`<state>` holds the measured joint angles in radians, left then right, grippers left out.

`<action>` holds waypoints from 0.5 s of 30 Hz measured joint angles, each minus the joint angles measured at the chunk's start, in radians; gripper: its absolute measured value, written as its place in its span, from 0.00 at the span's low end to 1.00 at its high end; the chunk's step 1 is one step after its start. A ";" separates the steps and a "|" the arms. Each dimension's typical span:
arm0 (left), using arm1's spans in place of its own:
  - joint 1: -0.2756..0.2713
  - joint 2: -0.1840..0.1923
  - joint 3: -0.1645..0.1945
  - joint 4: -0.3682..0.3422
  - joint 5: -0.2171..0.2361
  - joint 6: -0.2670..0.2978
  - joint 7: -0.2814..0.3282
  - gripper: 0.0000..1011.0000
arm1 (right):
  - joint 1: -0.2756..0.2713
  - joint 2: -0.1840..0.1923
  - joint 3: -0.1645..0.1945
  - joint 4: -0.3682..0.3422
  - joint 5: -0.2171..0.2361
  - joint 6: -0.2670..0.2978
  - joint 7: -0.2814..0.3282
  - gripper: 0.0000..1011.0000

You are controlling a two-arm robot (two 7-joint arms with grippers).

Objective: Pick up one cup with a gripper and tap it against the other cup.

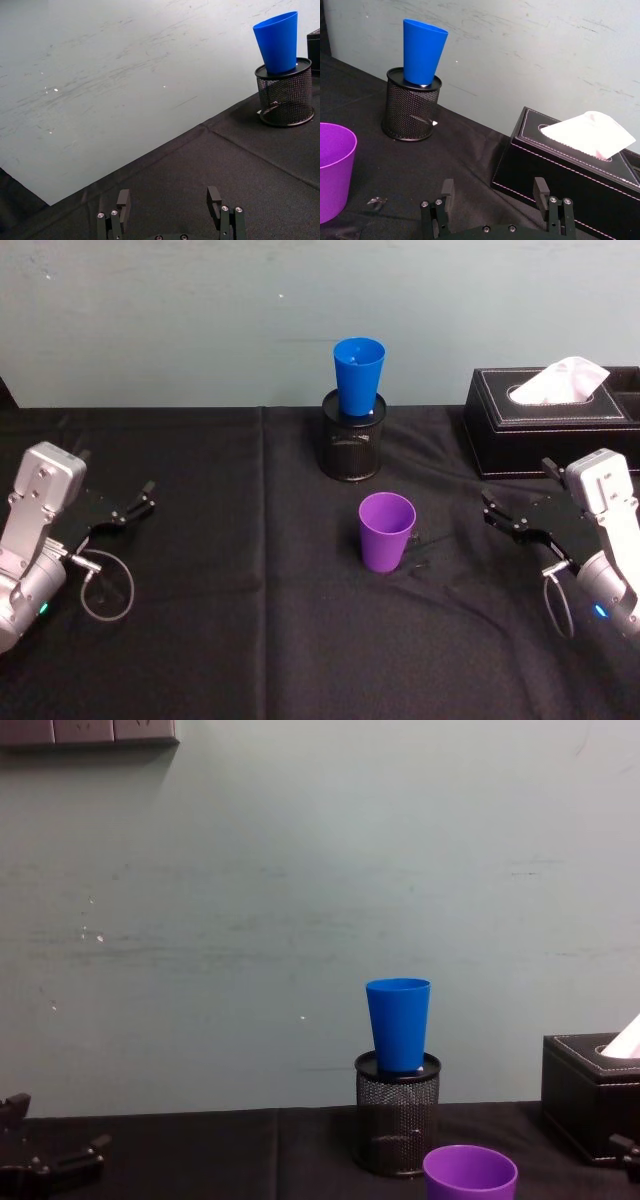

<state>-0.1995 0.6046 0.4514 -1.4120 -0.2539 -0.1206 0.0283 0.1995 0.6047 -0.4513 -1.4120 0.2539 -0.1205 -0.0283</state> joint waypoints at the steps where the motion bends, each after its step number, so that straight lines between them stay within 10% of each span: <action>1: 0.000 0.000 0.000 0.000 0.000 0.000 0.000 0.99 | 0.000 0.000 0.000 0.000 0.000 0.000 0.000 0.99; 15: 0.000 0.000 0.000 0.000 0.000 0.000 0.000 0.99 | 0.000 0.000 0.000 0.000 0.000 0.000 0.000 0.99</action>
<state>-0.1995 0.6047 0.4514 -1.4120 -0.2539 -0.1205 0.0283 0.1995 0.6047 -0.4513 -1.4120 0.2539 -0.1205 -0.0283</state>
